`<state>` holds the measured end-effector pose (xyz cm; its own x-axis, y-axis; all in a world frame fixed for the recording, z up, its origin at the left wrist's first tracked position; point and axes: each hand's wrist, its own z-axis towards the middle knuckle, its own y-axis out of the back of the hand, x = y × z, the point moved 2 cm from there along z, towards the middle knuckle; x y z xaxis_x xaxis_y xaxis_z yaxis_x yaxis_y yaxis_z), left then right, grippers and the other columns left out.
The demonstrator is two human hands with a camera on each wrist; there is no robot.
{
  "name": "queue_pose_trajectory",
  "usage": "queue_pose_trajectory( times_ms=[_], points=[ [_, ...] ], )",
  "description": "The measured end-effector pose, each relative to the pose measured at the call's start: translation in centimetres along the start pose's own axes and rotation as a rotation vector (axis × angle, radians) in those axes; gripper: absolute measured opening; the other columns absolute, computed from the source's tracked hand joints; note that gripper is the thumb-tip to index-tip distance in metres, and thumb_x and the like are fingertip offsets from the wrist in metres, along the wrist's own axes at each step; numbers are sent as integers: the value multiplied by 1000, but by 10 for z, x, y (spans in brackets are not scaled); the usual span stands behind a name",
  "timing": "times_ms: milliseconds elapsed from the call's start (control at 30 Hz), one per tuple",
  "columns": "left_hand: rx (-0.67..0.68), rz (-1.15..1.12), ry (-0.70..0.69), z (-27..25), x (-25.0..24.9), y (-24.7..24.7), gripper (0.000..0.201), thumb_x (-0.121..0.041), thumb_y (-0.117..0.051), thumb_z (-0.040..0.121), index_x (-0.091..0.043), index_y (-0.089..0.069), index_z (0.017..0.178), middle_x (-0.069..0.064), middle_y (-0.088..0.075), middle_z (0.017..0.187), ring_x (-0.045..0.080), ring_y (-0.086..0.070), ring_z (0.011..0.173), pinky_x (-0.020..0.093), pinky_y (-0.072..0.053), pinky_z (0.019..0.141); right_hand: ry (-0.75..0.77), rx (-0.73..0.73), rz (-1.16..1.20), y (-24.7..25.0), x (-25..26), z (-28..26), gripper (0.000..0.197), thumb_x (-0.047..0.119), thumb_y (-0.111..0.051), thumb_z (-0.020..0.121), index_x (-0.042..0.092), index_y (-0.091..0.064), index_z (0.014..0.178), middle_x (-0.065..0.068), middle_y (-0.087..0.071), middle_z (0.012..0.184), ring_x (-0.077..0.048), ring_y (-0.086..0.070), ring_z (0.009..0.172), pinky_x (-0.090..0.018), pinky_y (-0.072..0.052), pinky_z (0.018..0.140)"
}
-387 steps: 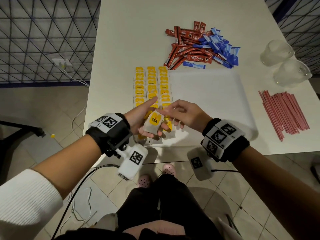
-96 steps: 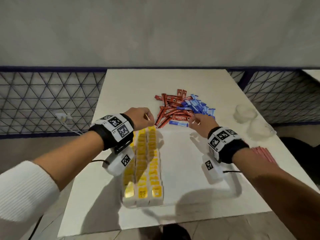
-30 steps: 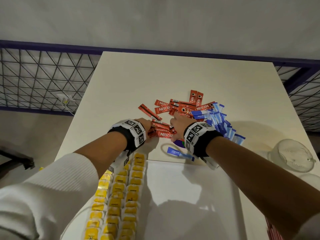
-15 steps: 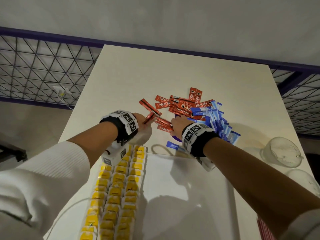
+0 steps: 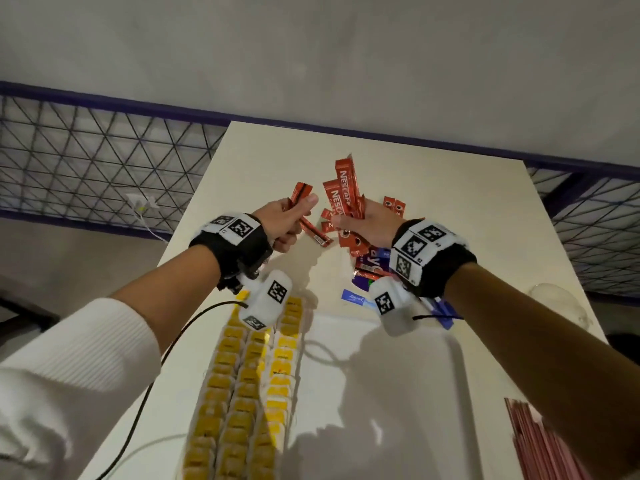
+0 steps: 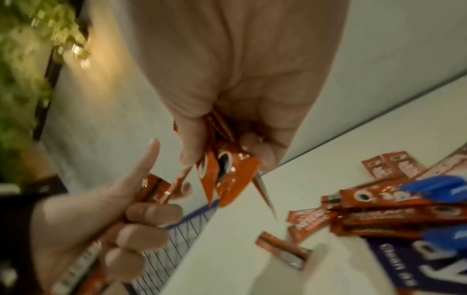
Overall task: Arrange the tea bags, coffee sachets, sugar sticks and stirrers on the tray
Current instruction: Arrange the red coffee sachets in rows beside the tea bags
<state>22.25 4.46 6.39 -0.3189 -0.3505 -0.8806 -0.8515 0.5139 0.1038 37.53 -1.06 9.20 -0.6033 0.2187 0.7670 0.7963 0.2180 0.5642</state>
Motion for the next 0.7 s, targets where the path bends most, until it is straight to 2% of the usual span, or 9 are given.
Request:
queue_pose_trajectory(
  times_ms=[133, 267, 367, 433, 500, 567, 600, 667, 700],
  points=[
    [14, 31, -19, -25, -12, -13, 44, -61, -45, 85, -18, -50, 79, -7, -37, 49, 6, -28, 41, 16, -23, 41, -12, 87, 166, -12, 24, -11, 10, 25, -54, 93, 22, -58, 84, 4, -61, 76, -1, -59, 57, -16, -48, 67],
    [-7, 8, -1, -46, -15, -23, 39, -56, -59, 80, -17, -57, 78, 1, -53, 52, 7, -41, 37, 14, -28, 40, 7, 121, -82, -37, 43, -19, 27, 24, -49, 94, 3, -65, 101, -17, -68, 85, -26, -63, 70, -32, -51, 71],
    [-66, 27, -52, -59, -12, -21, 38, -50, -52, 88, -16, -52, 71, -3, -52, 37, 4, -41, 25, 8, -29, 34, 36, 104, -156, -46, 52, -29, 21, 18, -47, 95, 9, -60, 81, -1, -62, 62, -13, -57, 56, -18, -46, 57],
    [-103, 69, -114, -65, -8, -17, 36, -50, -47, 91, -19, -55, 75, 0, -59, 51, 6, -52, 34, 12, -39, 40, 37, 90, -73, -50, 55, -37, 24, 16, -51, 93, 18, -53, 69, 10, -56, 43, 0, -54, 43, -8, -41, 47],
    [-120, 28, -129, -69, -2, -10, 31, -47, -49, 91, -21, -59, 79, 6, -64, 73, 19, -61, 59, 25, -49, 57, 27, 81, 60, -55, 54, -41, 17, 14, -59, 89, 21, -55, 74, 10, -62, 56, 1, -59, 52, -10, -47, 58],
    [-130, -10, -138, -71, 6, -4, 26, -40, -53, 91, -20, -61, 78, 11, -65, 84, 28, -62, 76, 34, -51, 72, 7, 76, 208, -64, 52, -43, 9, 9, -63, 86, 11, -60, 93, -3, -65, 82, -16, -64, 78, -29, -54, 80],
    [-127, -42, -149, -72, 10, -2, 23, -37, -54, 91, -21, -62, 77, 11, -66, 87, 29, -63, 83, 37, -52, 80, -21, 73, 295, -67, 52, -44, 19, 6, -62, 86, 4, -58, 104, -9, -64, 91, -22, -63, 86, -36, -52, 86],
    [-130, -112, -176, -73, 19, -1, 20, -30, -54, 92, -21, -62, 76, 8, -65, 85, 29, -62, 90, 40, -49, 90, -86, 81, 481, -76, 49, -46, 29, 1, -57, 87, -5, -51, 115, -15, -60, 98, -24, -61, 87, -37, -51, 88],
    [-147, -132, -183, -74, 23, -1, 21, -27, -54, 92, -20, -61, 75, 6, -64, 80, 28, -62, 86, 40, -48, 88, -102, 87, 543, -80, 48, -47, 27, 0, -54, 89, -3, -50, 115, -14, -58, 96, -21, -60, 83, -32, -51, 85]
  ],
)
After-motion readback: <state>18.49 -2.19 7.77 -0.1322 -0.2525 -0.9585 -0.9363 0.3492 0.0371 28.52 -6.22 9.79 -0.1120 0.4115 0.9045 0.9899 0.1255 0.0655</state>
